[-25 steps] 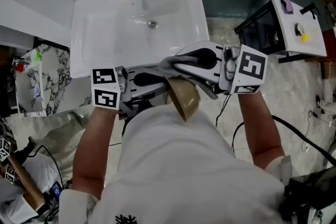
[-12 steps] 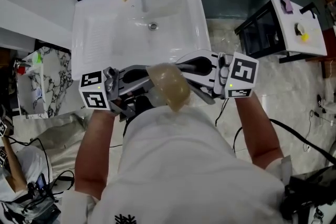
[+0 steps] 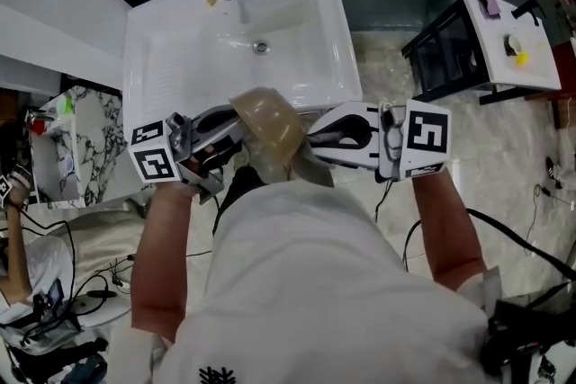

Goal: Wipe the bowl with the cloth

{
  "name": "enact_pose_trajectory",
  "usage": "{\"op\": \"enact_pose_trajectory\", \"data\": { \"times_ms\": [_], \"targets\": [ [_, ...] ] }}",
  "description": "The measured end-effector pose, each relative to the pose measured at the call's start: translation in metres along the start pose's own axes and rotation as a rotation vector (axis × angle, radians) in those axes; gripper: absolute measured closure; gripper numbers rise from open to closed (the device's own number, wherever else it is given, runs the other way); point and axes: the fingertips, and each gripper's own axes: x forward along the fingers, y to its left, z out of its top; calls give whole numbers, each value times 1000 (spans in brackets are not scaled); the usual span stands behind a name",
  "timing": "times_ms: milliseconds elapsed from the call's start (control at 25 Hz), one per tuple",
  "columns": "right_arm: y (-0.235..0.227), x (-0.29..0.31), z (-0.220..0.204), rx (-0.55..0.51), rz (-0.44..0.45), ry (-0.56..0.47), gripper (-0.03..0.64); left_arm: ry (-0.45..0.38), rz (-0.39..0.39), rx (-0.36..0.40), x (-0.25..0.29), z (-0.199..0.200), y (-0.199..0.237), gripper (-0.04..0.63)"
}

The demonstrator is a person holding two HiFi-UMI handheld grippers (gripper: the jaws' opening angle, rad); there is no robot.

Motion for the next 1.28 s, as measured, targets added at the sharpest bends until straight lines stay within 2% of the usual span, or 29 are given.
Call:
{"op": "enact_pose_trajectory", "data": {
  "times_ms": [240, 560, 920, 1280],
  "targets": [
    [17, -6, 20, -43, 68, -56, 584, 12, 20, -32, -2, -8, 11, 575],
    [12, -14, 59, -44, 69, -211, 584, 55, -24, -85, 4, -21, 10, 577],
    [-12, -6, 72, -59, -4, -255, 584, 170, -113, -65, 29, -51, -9, 577],
    [-44, 0, 60, 3, -95, -235, 584, 172, -182, -20, 39, -43, -35, 575]
  ]
}}
